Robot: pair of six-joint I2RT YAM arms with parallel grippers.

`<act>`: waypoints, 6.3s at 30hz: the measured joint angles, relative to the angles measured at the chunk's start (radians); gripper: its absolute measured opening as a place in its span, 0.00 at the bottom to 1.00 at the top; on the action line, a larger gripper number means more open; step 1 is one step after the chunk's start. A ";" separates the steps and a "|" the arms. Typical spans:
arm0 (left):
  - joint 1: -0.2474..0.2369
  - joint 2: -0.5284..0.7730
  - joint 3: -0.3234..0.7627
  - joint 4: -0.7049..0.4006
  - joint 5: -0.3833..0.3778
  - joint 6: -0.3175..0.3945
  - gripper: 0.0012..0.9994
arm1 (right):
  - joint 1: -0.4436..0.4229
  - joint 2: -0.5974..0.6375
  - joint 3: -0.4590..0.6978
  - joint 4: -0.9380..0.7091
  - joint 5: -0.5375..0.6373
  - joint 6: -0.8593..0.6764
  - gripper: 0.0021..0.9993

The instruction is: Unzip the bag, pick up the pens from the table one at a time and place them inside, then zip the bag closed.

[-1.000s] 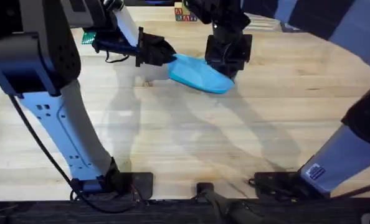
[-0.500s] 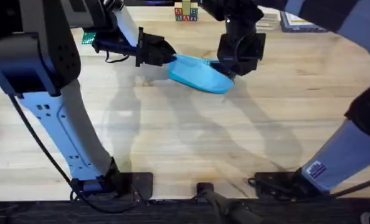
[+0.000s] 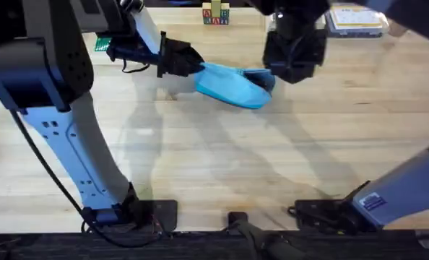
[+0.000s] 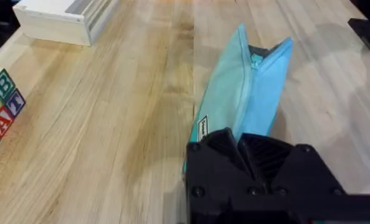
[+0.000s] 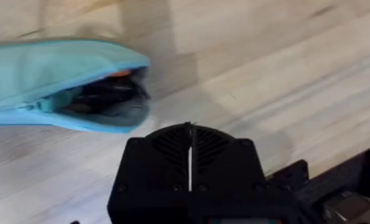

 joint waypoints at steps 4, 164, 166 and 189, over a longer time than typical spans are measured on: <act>0.000 0.000 0.000 0.000 0.000 0.000 0.04 | 0.004 -0.049 -0.016 0.002 0.026 0.031 0.03; 0.005 0.000 0.000 -0.023 -0.003 0.000 0.04 | -0.197 -0.544 -0.753 1.412 -0.932 -0.027 1.00; 0.005 0.000 0.000 -0.023 -0.003 0.000 0.04 | -0.197 -0.548 -0.753 1.396 -0.932 -0.041 1.00; 0.005 0.000 0.000 -0.023 -0.003 0.000 0.04 | -0.197 -0.545 -0.753 0.966 -0.717 -0.179 1.00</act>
